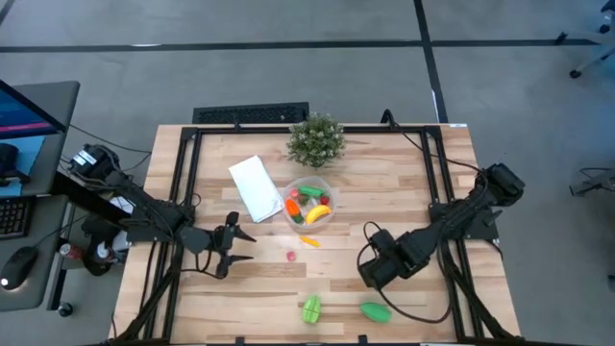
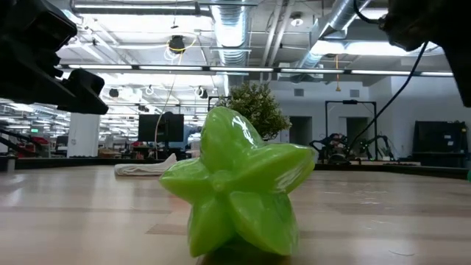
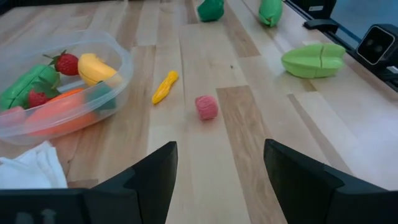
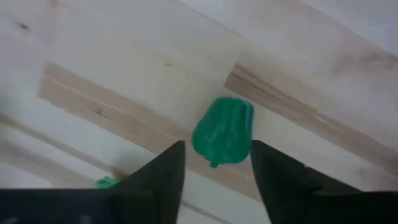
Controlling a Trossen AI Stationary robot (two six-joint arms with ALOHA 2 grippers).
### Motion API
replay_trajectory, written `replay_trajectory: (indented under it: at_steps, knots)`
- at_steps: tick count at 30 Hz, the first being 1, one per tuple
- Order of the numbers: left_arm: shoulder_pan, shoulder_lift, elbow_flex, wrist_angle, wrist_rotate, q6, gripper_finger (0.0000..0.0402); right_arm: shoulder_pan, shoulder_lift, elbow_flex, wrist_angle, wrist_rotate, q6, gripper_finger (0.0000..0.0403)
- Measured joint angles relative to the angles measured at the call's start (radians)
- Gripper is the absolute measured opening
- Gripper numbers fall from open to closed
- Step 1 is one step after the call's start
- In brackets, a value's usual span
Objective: Pick and placing Produce into tupperware
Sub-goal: Put the green bell pepper into the transparent bin
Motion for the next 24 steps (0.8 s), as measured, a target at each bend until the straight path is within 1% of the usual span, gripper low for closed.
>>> replay_trajectory:
  at_steps: [5,9,13,19,24]
  knots:
    - [-0.017,0.000,0.000,0.000,-0.002,-0.005,0.0231,-0.016,0.000,0.000,0.032,-0.031,0.000,0.0258]
    - [-0.023,0.000,0.000,0.000,-0.003,-0.005,0.0231,-0.010,0.000,0.000,0.030,-0.038,0.027,0.0296]
    - [-0.023,0.000,0.000,0.000,-0.005,-0.005,0.0231,-0.004,0.000,-0.011,0.019,-0.040,0.065,0.0311]
    - [-0.023,0.000,0.000,0.000,-0.008,-0.005,0.0231,0.020,0.000,-0.032,0.023,-0.036,0.113,0.0313]
    - [-0.023,0.000,0.000,0.000,-0.008,-0.005,0.0231,0.032,0.004,-0.032,0.018,0.004,0.132,0.0313]
